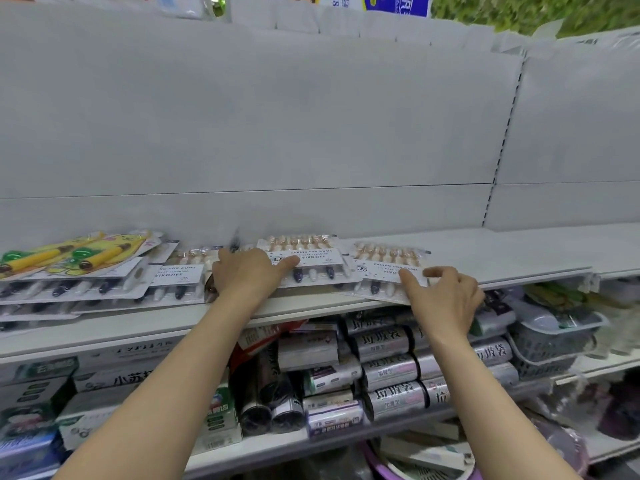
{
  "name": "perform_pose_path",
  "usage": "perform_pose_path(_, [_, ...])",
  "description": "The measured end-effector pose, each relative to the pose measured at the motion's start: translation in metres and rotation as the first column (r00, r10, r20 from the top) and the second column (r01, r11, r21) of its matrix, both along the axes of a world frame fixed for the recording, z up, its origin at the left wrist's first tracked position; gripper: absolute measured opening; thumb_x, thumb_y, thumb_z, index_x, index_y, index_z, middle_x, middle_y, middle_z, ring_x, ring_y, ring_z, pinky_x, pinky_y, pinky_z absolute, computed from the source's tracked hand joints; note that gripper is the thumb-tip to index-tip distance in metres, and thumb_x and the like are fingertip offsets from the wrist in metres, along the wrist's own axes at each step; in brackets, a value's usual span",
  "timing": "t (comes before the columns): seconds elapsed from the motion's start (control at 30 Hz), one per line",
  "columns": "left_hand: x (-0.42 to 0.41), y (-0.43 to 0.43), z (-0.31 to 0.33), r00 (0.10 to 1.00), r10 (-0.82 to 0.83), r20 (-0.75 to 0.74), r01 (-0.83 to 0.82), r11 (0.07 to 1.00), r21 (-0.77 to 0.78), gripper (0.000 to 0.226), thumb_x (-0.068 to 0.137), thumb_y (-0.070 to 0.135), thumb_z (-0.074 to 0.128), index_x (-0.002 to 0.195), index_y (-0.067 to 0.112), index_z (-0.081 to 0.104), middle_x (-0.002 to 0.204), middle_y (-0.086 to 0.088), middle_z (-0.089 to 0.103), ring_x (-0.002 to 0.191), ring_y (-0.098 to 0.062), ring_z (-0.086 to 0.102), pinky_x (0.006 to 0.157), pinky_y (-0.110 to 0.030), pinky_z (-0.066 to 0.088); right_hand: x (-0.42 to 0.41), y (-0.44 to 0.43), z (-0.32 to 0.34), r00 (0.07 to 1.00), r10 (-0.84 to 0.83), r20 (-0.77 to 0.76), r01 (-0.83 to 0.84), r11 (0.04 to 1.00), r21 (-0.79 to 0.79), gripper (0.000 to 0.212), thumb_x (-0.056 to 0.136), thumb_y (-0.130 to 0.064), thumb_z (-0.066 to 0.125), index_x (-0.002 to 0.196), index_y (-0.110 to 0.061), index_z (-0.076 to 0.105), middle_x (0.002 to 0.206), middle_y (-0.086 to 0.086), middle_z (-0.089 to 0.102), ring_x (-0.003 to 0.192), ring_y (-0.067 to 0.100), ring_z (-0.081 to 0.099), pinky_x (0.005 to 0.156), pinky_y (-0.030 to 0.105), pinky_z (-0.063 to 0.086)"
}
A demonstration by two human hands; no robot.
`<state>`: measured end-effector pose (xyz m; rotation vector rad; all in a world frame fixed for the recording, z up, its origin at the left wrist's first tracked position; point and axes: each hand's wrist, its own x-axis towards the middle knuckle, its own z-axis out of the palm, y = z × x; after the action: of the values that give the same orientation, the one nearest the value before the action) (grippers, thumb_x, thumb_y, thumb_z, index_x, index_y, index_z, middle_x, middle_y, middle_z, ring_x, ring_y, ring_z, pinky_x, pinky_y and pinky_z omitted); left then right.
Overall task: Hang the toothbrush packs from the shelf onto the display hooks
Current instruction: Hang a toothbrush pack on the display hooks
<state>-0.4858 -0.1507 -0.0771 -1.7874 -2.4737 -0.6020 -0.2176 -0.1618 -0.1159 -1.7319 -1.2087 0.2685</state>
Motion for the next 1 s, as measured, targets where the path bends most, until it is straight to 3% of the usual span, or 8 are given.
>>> perform_pose_path(0.23, [0.014,0.014,-0.001,0.993,-0.096,0.067,0.097,0.995,-0.017,0.080,0.077,0.089,0.033,0.081,0.015,0.063,0.085,-0.004,0.063,0.112,-0.036,0.057,0.089,-0.039,0.043,0.014,0.002,0.005,0.899,0.057,-0.434,-0.107,0.990,-0.092,0.093,0.071,-0.045,0.087,0.139,-0.003,0.038,0.135,0.017,0.048,0.108,0.035,0.058,0.080,0.038,0.048])
perform_pose_path(0.37, [0.021,0.011,-0.001,0.989,-0.108,0.098,0.110,0.994,-0.013,0.077,0.079,0.087,0.036,0.091,0.017,0.067,0.099,-0.007,0.068,0.124,-0.039,0.050,0.101,-0.047,0.042,0.022,0.003,0.011,0.750,0.154,-0.644,-0.214,0.977,-0.016,0.061,0.075,-0.025,0.087,0.119,0.005,0.059,0.103,0.012,0.069,0.068,0.024,0.060,0.054,0.031,0.049])
perform_pose_path(0.47, [0.021,0.008,0.000,0.987,-0.115,0.113,0.118,0.993,-0.015,0.078,0.081,0.084,0.039,0.112,0.018,0.067,0.118,-0.008,0.068,0.130,-0.037,0.046,0.107,-0.049,0.038,0.033,0.002,0.016,0.700,0.197,-0.687,-0.251,0.968,0.021,0.024,0.082,-0.012,0.078,0.101,-0.001,0.067,0.097,0.012,0.072,0.085,0.029,0.068,0.076,0.042,0.058])
perform_pose_path(0.53, [0.022,0.007,0.000,0.984,-0.127,0.126,0.128,0.992,-0.006,0.076,0.081,0.082,0.042,0.120,0.020,0.064,0.123,-0.007,0.066,0.127,-0.035,0.049,0.106,-0.049,0.040,0.043,0.001,0.017,0.690,0.207,-0.694,-0.242,0.969,0.049,0.012,0.085,-0.007,0.074,0.095,-0.004,0.066,0.097,0.014,0.072,0.094,0.034,0.069,0.092,0.051,0.055])
perform_pose_path(0.6, [0.022,0.006,-0.002,0.979,-0.143,0.144,0.143,0.990,0.013,0.074,0.079,0.083,0.045,0.122,0.025,0.062,0.126,-0.004,0.066,0.127,-0.034,0.050,0.104,-0.047,0.042,0.051,0.000,0.017,0.697,0.223,-0.681,-0.215,0.972,0.098,0.008,0.087,-0.005,0.071,0.094,-0.008,0.067,0.098,0.014,0.073,0.094,0.035,0.070,0.094,0.053,0.055])
perform_pose_path(0.73, [0.022,0.005,-0.003,0.961,-0.182,0.210,0.169,0.983,0.077,0.054,0.078,0.075,0.059,0.108,0.030,0.051,0.128,-0.003,0.065,0.129,-0.038,0.047,0.105,-0.048,0.040,0.054,-0.003,0.018,0.744,0.218,-0.632,-0.120,0.974,0.194,0.016,0.088,-0.005,0.071,0.100,-0.012,0.064,0.102,0.008,0.070,0.097,0.029,0.069,0.095,0.046,0.055])
perform_pose_path(0.87, [0.024,0.001,-0.001,0.909,-0.150,0.389,0.105,0.985,0.135,0.087,0.062,0.072,0.076,0.121,0.015,0.046,0.125,-0.007,0.062,0.124,-0.036,0.049,0.097,-0.048,0.047,0.055,-0.001,0.012,0.746,0.210,-0.632,-0.097,0.973,0.208,0.035,0.085,-0.007,0.073,0.119,-0.008,0.061,0.110,0.010,0.070,0.100,0.028,0.068,0.097,0.050,0.054])
perform_pose_path(1.0, [0.021,0.000,-0.001,0.757,-0.203,0.621,0.058,0.968,0.245,0.096,0.032,0.077,0.075,0.104,0.016,0.059,0.103,-0.003,0.069,0.098,-0.027,0.064,0.083,-0.047,0.057,0.054,0.000,0.006,0.711,0.213,-0.671,-0.065,0.969,0.239,0.036,0.086,-0.008,0.071,0.120,-0.012,0.057,0.112,0.010,0.068,0.102,0.029,0.067,0.097,0.051,0.053])
